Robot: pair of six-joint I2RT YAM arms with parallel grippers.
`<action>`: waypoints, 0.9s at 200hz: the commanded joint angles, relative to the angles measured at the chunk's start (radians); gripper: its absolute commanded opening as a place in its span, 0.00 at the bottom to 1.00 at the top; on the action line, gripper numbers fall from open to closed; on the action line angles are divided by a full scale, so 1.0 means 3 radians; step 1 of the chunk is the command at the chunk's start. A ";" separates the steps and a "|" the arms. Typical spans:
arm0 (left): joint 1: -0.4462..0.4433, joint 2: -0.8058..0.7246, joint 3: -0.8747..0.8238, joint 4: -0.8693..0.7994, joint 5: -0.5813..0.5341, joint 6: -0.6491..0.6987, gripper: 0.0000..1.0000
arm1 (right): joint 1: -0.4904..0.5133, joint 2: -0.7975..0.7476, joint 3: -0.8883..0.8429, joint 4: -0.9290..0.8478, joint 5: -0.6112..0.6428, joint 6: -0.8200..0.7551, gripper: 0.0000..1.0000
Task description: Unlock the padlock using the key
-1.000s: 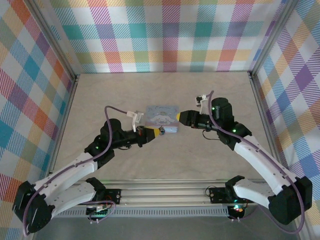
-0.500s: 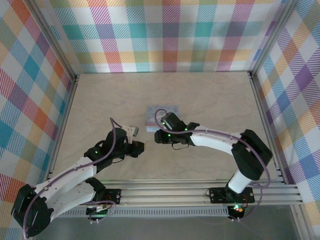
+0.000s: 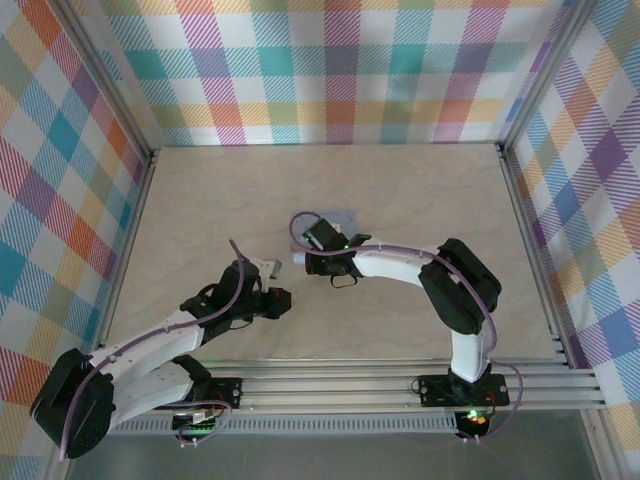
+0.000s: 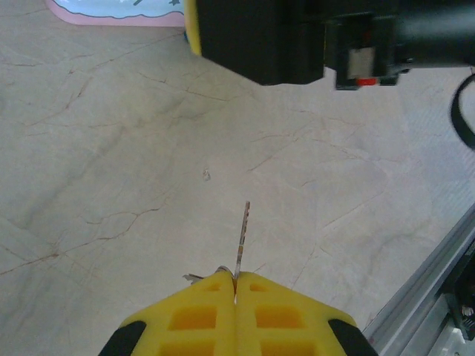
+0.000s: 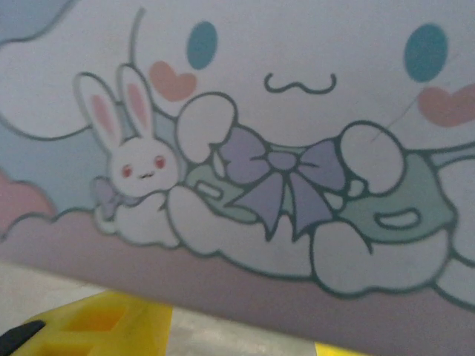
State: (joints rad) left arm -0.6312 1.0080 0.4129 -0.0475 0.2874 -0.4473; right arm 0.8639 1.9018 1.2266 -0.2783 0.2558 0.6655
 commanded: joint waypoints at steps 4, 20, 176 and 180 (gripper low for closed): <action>0.0043 0.0073 0.0058 0.0158 0.0102 0.0067 0.00 | -0.0016 0.0122 0.0183 -0.0144 0.0215 -0.0057 0.52; 0.0050 0.0098 0.0077 0.0140 0.0101 0.0098 0.00 | -0.0013 0.0183 0.0229 -0.0179 0.0250 -0.0041 0.52; 0.0061 0.0131 0.0035 -0.0046 0.0034 0.0295 0.00 | -0.0017 0.0315 0.0257 -0.0002 0.0534 -0.0185 0.35; 0.0061 0.0135 0.0035 -0.0051 0.0034 0.0301 0.00 | -0.0016 0.0310 0.0255 -0.0010 0.0529 -0.0190 0.34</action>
State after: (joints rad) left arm -0.6247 1.0538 0.4141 -0.0448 0.2970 -0.3893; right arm 0.8635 1.9839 1.2705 -0.2886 0.3901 0.6376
